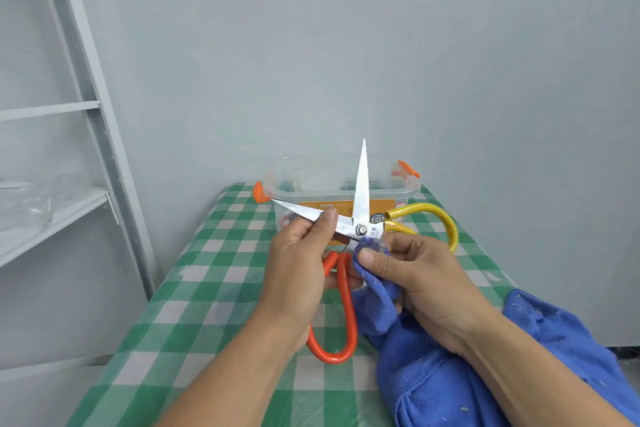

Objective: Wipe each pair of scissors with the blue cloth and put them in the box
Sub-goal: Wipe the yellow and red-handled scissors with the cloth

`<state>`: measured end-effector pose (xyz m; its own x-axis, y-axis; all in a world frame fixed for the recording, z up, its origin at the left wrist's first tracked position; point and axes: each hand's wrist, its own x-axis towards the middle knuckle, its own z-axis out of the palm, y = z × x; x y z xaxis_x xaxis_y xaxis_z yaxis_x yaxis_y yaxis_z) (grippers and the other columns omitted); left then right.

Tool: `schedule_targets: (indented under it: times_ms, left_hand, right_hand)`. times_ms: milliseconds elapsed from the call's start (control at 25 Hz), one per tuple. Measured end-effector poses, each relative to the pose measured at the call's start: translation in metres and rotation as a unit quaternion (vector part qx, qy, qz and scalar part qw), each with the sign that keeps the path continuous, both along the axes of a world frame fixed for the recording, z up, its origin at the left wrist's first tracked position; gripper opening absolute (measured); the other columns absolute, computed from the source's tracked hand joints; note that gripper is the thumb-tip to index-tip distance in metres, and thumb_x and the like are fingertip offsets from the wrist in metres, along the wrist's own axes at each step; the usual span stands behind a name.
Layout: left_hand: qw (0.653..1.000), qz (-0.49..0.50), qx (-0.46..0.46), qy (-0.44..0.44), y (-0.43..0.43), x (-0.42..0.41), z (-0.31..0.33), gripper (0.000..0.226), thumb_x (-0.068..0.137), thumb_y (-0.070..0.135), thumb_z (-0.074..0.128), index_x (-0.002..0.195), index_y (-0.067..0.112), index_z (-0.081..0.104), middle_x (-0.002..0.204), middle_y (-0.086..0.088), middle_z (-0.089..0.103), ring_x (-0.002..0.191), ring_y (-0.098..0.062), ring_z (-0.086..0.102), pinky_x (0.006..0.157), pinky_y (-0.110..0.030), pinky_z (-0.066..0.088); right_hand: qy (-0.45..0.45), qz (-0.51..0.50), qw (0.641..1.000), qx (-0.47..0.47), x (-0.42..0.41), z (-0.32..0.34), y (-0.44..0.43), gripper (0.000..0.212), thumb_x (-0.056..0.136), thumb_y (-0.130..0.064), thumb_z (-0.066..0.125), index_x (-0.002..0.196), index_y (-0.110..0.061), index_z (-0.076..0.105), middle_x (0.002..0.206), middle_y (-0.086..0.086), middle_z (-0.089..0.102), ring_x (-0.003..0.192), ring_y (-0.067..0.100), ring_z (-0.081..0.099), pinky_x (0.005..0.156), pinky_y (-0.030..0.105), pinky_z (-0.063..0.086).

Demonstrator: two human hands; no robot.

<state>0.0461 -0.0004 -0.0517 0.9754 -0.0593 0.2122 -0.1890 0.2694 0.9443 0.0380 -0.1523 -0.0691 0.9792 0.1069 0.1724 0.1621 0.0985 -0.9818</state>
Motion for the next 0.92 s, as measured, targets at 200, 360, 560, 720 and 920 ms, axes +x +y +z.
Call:
schedule_targets:
  times_ms: [200, 360, 560, 720, 920]
  left_hand:
    - [1.000, 0.024, 0.015, 0.012, 0.014, 0.008, 0.003, 0.029, 0.102, 0.026, 0.054, 0.102, -0.001, 0.065, 0.087, -0.020, 0.066, 0.049, -0.026, 0.060, 0.053, -0.042, 0.059]
    - [0.999, 0.014, 0.037, 0.018, 0.020, 0.010, 0.003, 0.031, 0.103, 0.026, 0.053, 0.099, -0.002, 0.066, 0.079, -0.012, 0.068, 0.048, -0.027, 0.059, 0.053, -0.044, 0.057]
    - [0.997, 0.006, 0.070, 0.030, 0.027, 0.014, 0.003, 0.028, 0.101, 0.025, 0.056, 0.085, 0.005, 0.067, 0.078, -0.016, 0.070, 0.050, -0.031, 0.061, 0.053, -0.045, 0.058]
    - [0.995, -0.005, 0.098, 0.029, 0.028, 0.015, 0.001, 0.028, 0.101, 0.025, 0.056, 0.092, 0.001, 0.066, 0.088, -0.022, 0.072, 0.051, -0.030, 0.061, 0.054, -0.044, 0.059]
    - [0.993, -0.011, 0.111, 0.032, 0.035, 0.017, 0.003, 0.029, 0.101, 0.024, 0.056, 0.093, -0.001, 0.066, 0.081, -0.018, 0.073, 0.051, -0.030, 0.061, 0.054, -0.042, 0.060]
  right_hand:
    - [-0.027, -0.023, 0.999, 0.013, -0.001, 0.011, -0.019, 0.024, 0.065, -0.032, 0.085, 0.066, -0.015, 0.068, 0.059, 0.009, 0.055, 0.050, 0.019, 0.044, 0.048, 0.028, 0.034]
    - [-0.059, -0.070, 0.993, 0.077, -0.002, 0.022, -0.031, 0.013, 0.075, -0.022, 0.071, 0.066, -0.014, 0.074, 0.070, 0.003, 0.064, 0.058, 0.011, 0.056, 0.050, 0.026, 0.046]
    - [-0.067, -0.058, 0.987, 0.137, -0.001, 0.027, -0.045, 0.013, 0.077, -0.023, 0.065, 0.071, -0.012, 0.070, 0.076, 0.004, 0.063, 0.062, 0.015, 0.056, 0.064, 0.031, 0.047]
    - [-0.052, -0.038, 0.987, 0.148, -0.003, 0.026, -0.036, 0.016, 0.077, -0.024, 0.067, 0.080, -0.008, 0.071, 0.068, 0.000, 0.062, 0.054, 0.010, 0.055, 0.051, 0.021, 0.049]
    - [-0.019, -0.078, 0.997, -0.014, -0.005, 0.030, -0.052, 0.010, 0.072, -0.015, 0.075, 0.071, -0.006, 0.071, 0.061, 0.008, 0.062, 0.048, 0.011, 0.052, 0.043, 0.017, 0.042]
